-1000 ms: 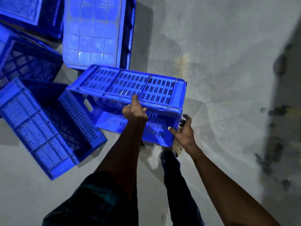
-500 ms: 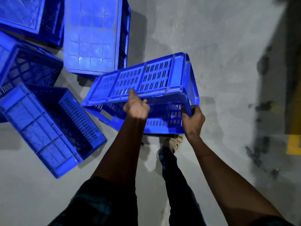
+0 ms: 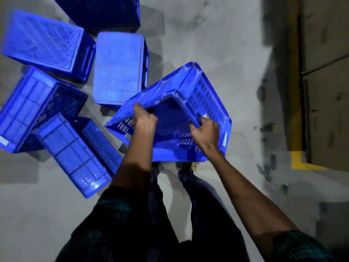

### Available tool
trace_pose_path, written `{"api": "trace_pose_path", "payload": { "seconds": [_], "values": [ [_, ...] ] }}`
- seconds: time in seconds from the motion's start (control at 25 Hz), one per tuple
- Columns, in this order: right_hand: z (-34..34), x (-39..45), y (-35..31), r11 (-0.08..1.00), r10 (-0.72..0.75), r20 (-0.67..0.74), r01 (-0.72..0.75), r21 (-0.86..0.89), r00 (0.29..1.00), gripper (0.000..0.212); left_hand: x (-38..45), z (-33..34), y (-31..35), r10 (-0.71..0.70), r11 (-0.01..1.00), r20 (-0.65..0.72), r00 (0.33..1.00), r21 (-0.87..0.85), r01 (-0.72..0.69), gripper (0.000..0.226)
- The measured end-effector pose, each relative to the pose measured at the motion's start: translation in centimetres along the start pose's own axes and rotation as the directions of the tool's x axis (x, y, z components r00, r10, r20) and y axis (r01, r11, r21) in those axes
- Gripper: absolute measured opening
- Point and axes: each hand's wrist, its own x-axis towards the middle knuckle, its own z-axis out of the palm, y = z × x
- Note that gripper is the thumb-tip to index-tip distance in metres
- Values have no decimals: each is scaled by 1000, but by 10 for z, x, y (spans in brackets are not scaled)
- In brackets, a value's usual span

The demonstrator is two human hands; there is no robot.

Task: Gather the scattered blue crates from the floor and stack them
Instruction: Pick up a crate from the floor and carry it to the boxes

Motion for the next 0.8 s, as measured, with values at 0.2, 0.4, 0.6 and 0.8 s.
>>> {"api": "trace_pose_path", "payload": {
  "seconds": [0.2, 0.4, 0.6, 0.8],
  "values": [
    [-50, -75, -70, 1000, -24, -173, 22, -12, 985, 28, -66, -51, 30, 100, 995, 144, 985, -11, -99, 46],
    [-98, -107, -103, 994, 82, -278, -57, 97, 957, 39, -82, -94, 52, 207, 947, 182, 961, 209, -243, 19],
    [-124, -146, -134, 935, 119, -238, -27, 355, 964, 38, -70, -121, 81, 486, 810, 101, 868, 319, -491, 26],
    [-145, -169, -163, 886, 52, -208, 51, 462, 977, 37, -62, -139, 143, 703, 639, -49, 710, 482, -600, 68]
  ]
}}
